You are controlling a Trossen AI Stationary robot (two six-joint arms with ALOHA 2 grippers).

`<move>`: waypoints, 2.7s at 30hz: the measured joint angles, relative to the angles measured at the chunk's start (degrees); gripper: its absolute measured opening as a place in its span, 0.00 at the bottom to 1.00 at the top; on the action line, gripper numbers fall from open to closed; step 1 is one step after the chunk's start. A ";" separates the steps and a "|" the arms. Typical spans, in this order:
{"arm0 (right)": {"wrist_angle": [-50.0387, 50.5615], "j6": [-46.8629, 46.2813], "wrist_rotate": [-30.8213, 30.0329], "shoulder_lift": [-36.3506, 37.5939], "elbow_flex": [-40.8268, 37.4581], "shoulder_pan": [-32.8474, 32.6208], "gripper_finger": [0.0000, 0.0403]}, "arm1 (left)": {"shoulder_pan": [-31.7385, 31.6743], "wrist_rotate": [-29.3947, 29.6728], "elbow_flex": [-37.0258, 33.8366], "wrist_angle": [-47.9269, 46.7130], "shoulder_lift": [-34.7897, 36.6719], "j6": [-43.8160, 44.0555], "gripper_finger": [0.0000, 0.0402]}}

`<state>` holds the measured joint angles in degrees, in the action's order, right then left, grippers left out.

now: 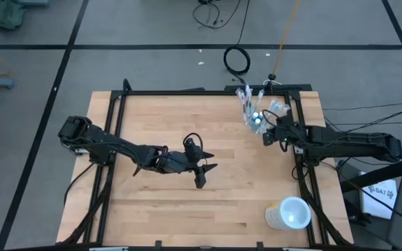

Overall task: Pick & Place toothbrushing station
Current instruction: Put the green toothbrush into the transparent organizer

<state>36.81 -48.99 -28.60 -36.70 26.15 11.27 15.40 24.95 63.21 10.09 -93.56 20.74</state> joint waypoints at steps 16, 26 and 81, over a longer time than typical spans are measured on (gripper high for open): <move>-1.22 8.00 -13.65 0.02 1.84 0.14 0.29 | 0.00 -0.02 0.01 -0.06 0.00 -0.70 0.46; -3.40 12.26 -17.85 -0.02 1.84 0.29 0.29 | 0.00 -0.04 0.01 -0.05 0.00 -0.71 0.46; -22.19 25.85 -14.78 7.26 -0.63 0.21 0.51 | 0.00 -0.03 0.01 -1.76 0.00 -0.70 0.46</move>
<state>14.62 -23.14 -43.39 -29.44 25.52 11.48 15.40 24.92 63.22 8.33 -93.56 20.04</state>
